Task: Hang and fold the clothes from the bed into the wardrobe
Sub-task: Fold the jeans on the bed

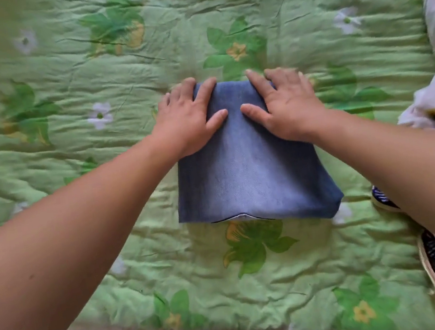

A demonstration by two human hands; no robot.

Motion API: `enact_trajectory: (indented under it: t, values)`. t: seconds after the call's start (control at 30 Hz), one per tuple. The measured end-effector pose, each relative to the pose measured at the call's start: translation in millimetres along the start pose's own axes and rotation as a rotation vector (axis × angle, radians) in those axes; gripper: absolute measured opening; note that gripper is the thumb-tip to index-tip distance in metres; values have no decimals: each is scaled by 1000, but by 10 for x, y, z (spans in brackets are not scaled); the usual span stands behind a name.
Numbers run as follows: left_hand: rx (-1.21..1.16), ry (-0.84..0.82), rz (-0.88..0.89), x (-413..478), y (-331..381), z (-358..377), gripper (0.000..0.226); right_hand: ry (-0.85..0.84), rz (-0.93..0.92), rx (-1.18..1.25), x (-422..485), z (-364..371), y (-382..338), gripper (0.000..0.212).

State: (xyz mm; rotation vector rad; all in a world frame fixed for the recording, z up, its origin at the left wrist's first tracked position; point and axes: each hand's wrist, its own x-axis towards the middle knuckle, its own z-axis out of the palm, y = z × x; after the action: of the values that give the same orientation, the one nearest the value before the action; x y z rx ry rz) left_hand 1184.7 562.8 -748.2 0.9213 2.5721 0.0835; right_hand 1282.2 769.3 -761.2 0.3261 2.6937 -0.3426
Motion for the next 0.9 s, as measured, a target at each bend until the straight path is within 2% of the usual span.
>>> enact_trajectory:
  t: [0.1, 0.17, 0.23, 0.3, 0.4, 0.43, 0.5, 0.57, 0.67, 0.73, 0.83, 0.9]
  values:
    - [-115, -6, 39, -57, -2, -201, 62, -9, -37, 50, -161, -171, 0, 76]
    - [-202, -66, 14, -122, 18, -265, 52, -67, -22, 175, -266, -268, 7, 59]
    - [-313, -169, -48, -261, 69, -294, 51, -209, 69, 338, -439, -309, 15, 38]
    - [-404, -298, -97, -432, 139, -318, 55, -364, 132, 460, -648, -286, 38, 27]
    - [-420, -442, -85, -626, 242, -445, 16, -472, 145, 532, -935, -329, 17, 24]
    - [-386, -458, -61, -664, 276, -550, 13, -461, 127, 518, -997, -402, -4, 21]
    - [-299, -440, 3, -708, 331, -833, 14, -369, 65, 422, -1065, -658, -56, 21]
    - [-284, -328, 51, -748, 370, -1185, 14, -179, -10, 306, -1108, -1024, -97, 25]
    - [-330, 13, 139, -811, 391, -1707, 26, 158, -126, 134, -1138, -1667, -109, 24]
    - [-256, 206, 239, -908, 416, -1865, 37, 292, -197, 71, -1220, -1934, -137, 25]
    - [-111, 287, 295, -1173, 490, -1637, 49, 430, -256, -70, -1445, -1742, -215, 38]
    - [-44, 315, 281, -1401, 522, -1191, 53, 431, -226, -165, -1629, -1286, -293, 40]
